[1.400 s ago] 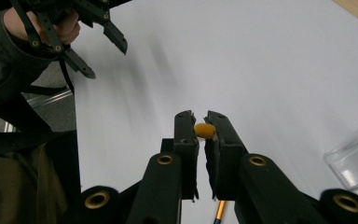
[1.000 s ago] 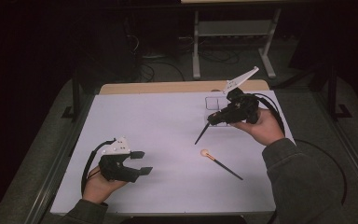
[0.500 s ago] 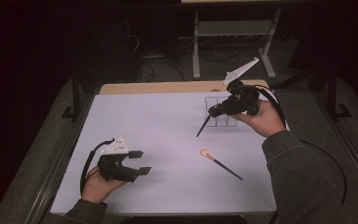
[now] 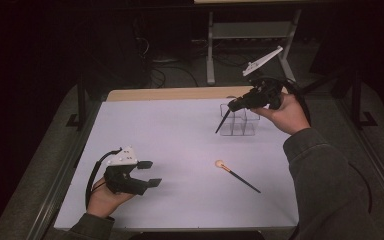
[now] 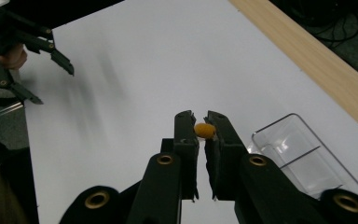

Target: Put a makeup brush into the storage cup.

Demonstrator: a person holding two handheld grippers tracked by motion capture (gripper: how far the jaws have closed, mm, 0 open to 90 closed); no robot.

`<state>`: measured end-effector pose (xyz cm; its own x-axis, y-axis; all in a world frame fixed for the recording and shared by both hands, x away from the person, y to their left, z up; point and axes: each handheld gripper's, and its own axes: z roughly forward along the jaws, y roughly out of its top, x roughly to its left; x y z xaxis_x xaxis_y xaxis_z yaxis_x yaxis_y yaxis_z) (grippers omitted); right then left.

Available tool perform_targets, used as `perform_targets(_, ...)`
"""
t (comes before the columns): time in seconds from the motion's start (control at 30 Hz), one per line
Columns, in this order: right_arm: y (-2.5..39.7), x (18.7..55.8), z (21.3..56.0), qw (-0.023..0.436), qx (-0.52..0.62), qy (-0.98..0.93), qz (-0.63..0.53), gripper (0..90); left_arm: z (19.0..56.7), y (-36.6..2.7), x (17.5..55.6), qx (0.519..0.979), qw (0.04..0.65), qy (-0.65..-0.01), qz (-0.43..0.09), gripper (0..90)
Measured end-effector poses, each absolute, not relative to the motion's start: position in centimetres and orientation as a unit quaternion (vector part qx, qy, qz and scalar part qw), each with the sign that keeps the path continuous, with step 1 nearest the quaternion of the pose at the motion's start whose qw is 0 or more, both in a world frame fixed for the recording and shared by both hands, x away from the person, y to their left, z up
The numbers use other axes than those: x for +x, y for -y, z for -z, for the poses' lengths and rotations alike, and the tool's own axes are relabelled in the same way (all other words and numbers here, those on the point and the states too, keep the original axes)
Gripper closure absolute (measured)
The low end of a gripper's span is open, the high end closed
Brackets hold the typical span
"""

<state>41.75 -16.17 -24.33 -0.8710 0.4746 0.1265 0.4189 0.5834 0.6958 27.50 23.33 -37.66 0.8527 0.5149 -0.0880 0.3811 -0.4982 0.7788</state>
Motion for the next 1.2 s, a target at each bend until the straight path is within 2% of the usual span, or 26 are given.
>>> perform_targets(0.53,17.4,44.1,23.1,0.059,0.306,-0.870,-0.383,82.5,37.6,-23.5,27.5,0.860,0.432,-0.260,-0.080,31.7)
perform_targets(1.2,17.8,46.2,24.1,0.077,0.341,-0.860,-0.371,82.5,37.5,-23.5,27.5,0.857,0.440,-0.258,-0.075,31.6)
